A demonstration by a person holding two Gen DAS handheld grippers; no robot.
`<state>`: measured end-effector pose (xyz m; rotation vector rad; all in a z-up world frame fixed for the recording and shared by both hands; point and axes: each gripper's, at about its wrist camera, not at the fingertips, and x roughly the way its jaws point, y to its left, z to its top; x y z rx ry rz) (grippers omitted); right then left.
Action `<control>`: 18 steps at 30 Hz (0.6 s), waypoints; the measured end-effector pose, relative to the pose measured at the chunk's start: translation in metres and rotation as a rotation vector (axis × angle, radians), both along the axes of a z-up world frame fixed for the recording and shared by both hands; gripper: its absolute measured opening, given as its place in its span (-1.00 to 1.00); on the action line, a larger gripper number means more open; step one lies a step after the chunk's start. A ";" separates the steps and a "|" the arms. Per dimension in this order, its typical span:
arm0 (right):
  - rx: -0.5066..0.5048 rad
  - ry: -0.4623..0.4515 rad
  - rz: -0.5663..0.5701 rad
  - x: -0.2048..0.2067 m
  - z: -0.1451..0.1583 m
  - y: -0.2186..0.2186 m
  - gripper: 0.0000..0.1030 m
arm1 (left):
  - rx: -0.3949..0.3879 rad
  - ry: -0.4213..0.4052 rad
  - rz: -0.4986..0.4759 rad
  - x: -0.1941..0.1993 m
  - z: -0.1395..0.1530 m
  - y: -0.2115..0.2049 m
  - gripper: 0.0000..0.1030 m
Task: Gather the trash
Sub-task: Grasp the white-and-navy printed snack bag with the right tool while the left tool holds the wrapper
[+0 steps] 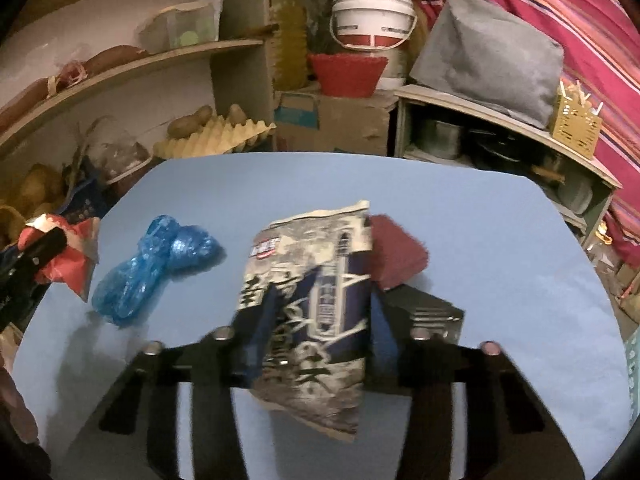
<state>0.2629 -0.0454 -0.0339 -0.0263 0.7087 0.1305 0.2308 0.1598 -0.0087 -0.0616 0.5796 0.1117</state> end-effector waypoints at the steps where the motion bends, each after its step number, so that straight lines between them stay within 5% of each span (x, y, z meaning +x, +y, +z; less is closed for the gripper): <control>1: 0.002 0.000 0.003 0.000 0.000 0.001 -0.40 | 0.003 0.001 0.000 0.000 0.000 -0.001 -0.23; 2: 0.003 -0.001 0.006 0.000 0.000 0.001 -0.59 | 0.005 0.002 0.001 0.000 0.000 -0.002 -0.23; 7: 0.012 -0.020 0.026 -0.003 0.004 -0.001 -0.82 | 0.013 -0.006 0.000 0.000 0.006 -0.008 -0.23; 18: 0.019 -0.134 0.017 -0.031 0.046 -0.041 -0.83 | 0.014 -0.053 -0.018 -0.008 0.029 -0.035 -0.23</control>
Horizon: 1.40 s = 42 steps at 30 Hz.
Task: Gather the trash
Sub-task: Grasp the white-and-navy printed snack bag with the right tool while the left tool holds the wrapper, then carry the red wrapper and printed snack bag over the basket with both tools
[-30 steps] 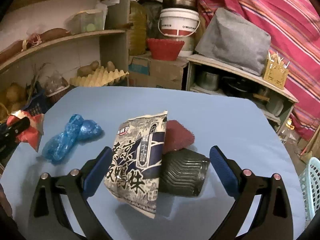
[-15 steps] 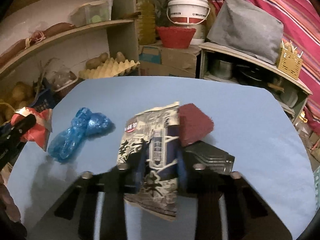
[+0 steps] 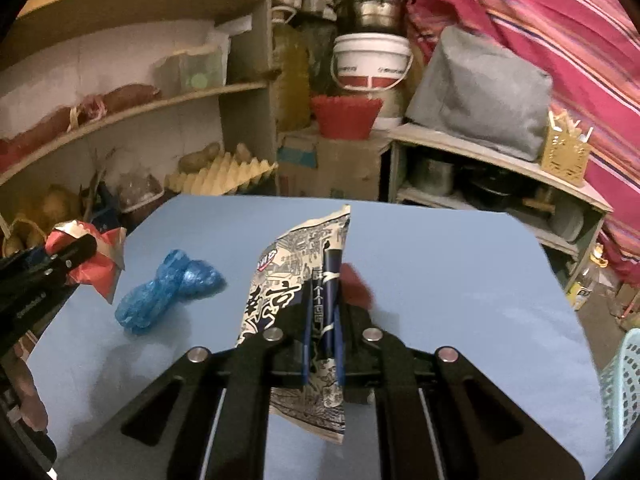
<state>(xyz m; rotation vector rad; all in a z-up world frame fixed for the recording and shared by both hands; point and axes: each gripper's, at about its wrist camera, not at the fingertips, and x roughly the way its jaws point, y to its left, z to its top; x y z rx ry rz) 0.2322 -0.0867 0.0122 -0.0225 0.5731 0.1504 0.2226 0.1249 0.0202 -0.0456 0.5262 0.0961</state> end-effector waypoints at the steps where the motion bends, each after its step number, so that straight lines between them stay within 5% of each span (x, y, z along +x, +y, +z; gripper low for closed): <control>1: 0.002 -0.005 -0.009 -0.002 0.003 -0.007 -0.83 | 0.001 -0.006 -0.006 -0.001 0.003 -0.006 -0.23; 28: 0.075 -0.034 -0.293 -0.057 0.021 -0.229 -0.83 | 0.017 -0.013 -0.151 -0.007 0.008 -0.141 -0.23; 42: 0.105 -0.100 -0.477 -0.103 0.030 -0.341 -0.83 | -0.011 -0.072 -0.381 -0.025 0.031 -0.300 -0.23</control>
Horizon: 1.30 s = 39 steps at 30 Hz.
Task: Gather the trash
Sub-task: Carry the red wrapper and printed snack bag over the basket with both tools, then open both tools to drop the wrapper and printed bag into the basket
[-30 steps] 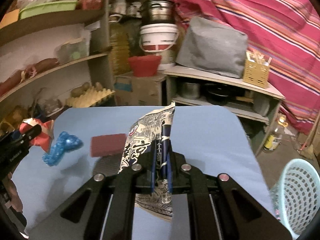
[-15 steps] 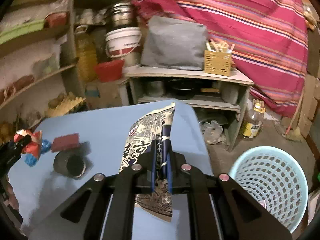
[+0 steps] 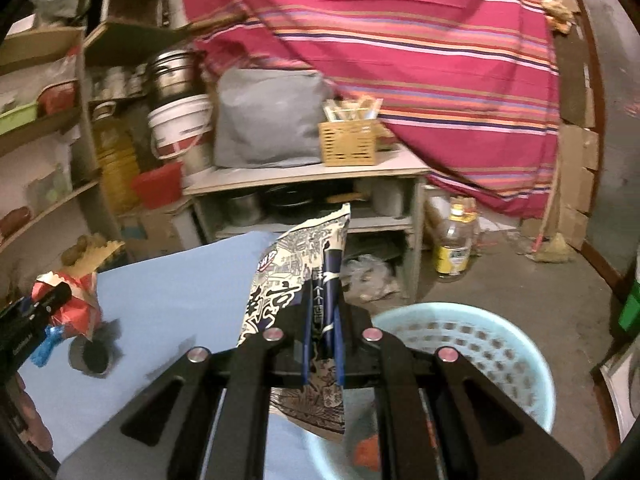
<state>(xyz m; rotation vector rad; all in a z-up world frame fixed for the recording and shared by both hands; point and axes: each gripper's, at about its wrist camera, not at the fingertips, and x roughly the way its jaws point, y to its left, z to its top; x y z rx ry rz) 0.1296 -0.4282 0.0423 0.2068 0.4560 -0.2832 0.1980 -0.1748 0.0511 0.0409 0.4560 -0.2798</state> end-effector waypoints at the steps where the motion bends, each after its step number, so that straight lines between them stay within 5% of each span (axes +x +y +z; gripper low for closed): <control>1: 0.000 0.003 -0.016 -0.004 -0.001 -0.008 -0.83 | 0.003 0.001 -0.027 -0.001 -0.002 -0.017 -0.23; 15: 0.003 0.076 -0.194 -0.047 -0.021 -0.106 -0.83 | 0.024 0.033 -0.267 -0.026 -0.019 -0.168 -0.13; 23: 0.040 0.090 -0.235 -0.058 -0.029 -0.132 -0.83 | 0.055 0.117 -0.350 -0.029 -0.044 -0.232 -0.10; 25: 0.050 0.094 -0.242 -0.059 -0.030 -0.136 -0.83 | 0.069 0.133 -0.368 -0.030 -0.048 -0.240 0.16; 27: 0.048 0.100 -0.244 -0.060 -0.032 -0.138 -0.83 | 0.075 0.129 -0.349 -0.030 -0.049 -0.240 0.67; 39: 0.059 0.178 -0.191 -0.042 -0.041 -0.124 -0.71 | 0.072 0.104 -0.293 -0.023 -0.036 -0.209 0.89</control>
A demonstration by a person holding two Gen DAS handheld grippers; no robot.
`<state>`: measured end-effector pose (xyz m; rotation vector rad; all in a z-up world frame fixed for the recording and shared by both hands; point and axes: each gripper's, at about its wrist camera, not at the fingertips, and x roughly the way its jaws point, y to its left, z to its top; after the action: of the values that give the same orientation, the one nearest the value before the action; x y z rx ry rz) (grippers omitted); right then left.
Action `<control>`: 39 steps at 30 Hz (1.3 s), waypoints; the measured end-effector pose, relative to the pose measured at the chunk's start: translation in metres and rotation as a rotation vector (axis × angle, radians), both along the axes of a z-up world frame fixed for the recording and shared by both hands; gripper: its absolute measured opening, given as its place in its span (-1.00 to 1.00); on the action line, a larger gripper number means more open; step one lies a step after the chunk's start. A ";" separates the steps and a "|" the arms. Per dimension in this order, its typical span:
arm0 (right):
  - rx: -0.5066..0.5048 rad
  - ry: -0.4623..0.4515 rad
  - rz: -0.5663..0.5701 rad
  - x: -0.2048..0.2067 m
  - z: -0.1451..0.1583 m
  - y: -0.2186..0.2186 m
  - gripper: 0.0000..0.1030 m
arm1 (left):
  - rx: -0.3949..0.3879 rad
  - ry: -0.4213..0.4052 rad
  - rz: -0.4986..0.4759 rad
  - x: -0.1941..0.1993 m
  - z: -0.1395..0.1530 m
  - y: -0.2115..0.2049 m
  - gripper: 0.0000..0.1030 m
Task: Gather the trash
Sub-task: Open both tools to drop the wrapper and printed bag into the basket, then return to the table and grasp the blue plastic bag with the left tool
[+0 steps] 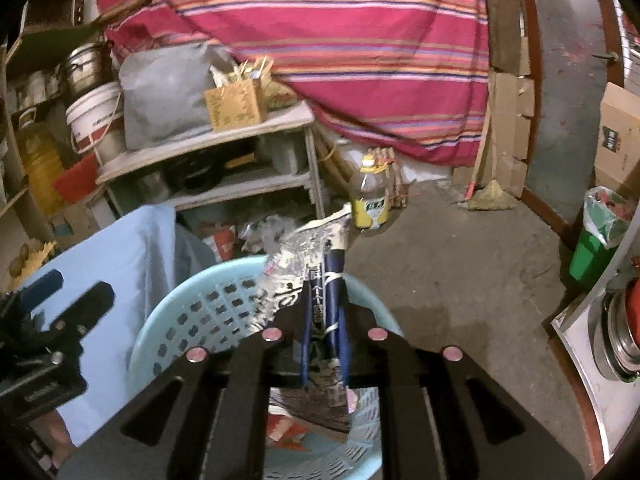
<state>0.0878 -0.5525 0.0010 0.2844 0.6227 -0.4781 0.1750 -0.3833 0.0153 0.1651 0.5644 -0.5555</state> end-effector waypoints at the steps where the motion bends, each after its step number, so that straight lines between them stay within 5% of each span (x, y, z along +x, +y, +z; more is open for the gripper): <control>1: 0.004 0.013 0.006 0.003 -0.002 0.002 -0.29 | 0.002 -0.003 0.006 0.000 0.001 0.003 0.89; 2: 0.001 0.044 0.005 0.008 -0.006 0.005 0.42 | 0.005 -0.008 0.014 0.001 0.002 0.007 0.89; 3: -0.013 0.066 -0.001 0.012 -0.009 0.009 0.60 | 0.008 -0.013 0.021 0.002 0.002 0.011 0.89; 10: -0.040 0.106 -0.023 0.027 -0.012 0.029 0.61 | -0.002 -0.031 0.097 0.008 0.009 0.073 0.89; 17: -0.055 0.029 -0.015 0.037 0.004 0.070 0.85 | 0.041 -0.107 0.218 0.016 0.016 0.161 0.89; 26: -0.033 -0.035 0.102 0.073 0.009 0.156 0.88 | 0.083 -0.151 0.416 0.040 0.012 0.298 0.89; 39: -0.087 0.001 0.258 0.129 -0.005 0.289 0.91 | 0.111 -0.002 0.631 0.104 -0.028 0.440 0.89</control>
<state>0.2171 -0.2630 -0.0036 0.1187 0.6279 -0.2562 0.2789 0.0564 -0.0122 0.0839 0.6084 0.0885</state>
